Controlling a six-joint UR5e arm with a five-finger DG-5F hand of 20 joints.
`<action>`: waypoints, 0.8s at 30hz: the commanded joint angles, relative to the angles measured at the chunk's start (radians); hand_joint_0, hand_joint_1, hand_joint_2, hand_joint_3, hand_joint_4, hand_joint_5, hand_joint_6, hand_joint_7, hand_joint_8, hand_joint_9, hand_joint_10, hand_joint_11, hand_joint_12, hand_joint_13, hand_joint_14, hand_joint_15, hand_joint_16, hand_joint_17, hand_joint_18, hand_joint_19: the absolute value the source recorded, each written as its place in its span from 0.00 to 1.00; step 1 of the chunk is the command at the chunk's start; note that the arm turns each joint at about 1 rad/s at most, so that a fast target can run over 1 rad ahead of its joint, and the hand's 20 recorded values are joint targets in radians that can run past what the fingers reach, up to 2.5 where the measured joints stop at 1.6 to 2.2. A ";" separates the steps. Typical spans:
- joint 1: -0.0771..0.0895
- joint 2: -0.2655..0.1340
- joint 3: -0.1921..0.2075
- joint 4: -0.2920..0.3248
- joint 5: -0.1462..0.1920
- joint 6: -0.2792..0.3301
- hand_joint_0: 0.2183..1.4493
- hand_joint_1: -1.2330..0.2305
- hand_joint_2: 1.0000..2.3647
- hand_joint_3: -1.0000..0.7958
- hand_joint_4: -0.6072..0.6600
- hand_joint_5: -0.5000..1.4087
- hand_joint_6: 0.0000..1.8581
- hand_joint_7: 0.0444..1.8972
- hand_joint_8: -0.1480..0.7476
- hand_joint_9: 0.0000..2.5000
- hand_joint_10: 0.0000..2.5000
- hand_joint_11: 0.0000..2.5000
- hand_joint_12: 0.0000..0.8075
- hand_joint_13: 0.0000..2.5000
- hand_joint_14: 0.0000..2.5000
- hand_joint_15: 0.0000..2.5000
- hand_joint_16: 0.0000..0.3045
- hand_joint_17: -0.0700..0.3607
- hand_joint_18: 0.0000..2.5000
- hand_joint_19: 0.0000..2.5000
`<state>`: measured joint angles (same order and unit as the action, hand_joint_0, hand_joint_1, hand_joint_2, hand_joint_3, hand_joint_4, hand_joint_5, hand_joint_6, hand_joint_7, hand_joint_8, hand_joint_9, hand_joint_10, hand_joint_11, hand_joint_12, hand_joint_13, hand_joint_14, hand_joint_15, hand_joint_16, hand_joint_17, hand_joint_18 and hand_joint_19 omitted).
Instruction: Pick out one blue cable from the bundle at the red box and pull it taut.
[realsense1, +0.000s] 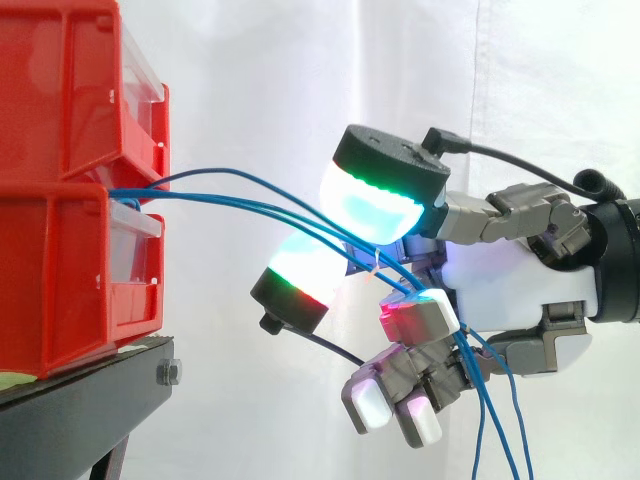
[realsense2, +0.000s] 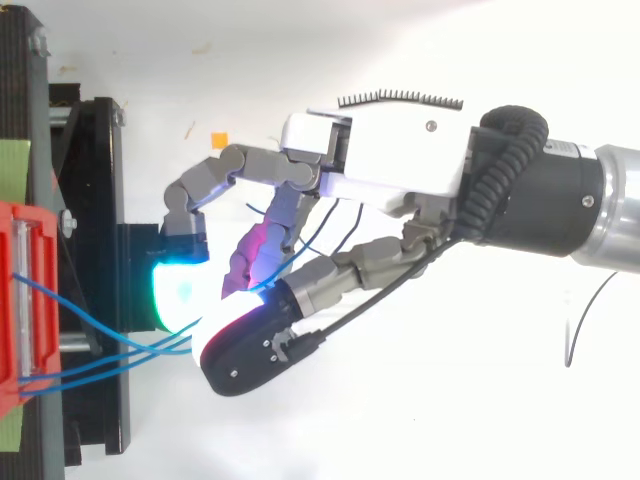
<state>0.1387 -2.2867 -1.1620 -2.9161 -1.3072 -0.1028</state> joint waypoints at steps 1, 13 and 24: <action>0.001 0.000 -0.001 0.000 0.000 0.000 0.32 0.35 0.00 0.30 0.49 0.22 0.45 0.54 0.49 0.56 0.01 0.31 0.51 0.40 0.01 0.23 0.18 0.46 0.36 0.33; 0.001 0.000 0.001 0.000 0.000 0.000 0.35 0.25 0.01 0.41 0.51 0.22 0.47 0.56 0.49 0.54 0.01 0.32 0.51 0.40 0.01 0.23 0.18 0.46 0.37 0.32; 0.001 0.000 0.001 0.000 0.000 0.000 0.47 0.19 0.01 0.34 0.39 0.21 0.49 0.62 0.49 0.53 0.01 0.32 0.50 0.40 0.01 0.23 0.18 0.44 0.36 0.31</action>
<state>0.1394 -2.2865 -1.1618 -2.9161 -1.3073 -0.1028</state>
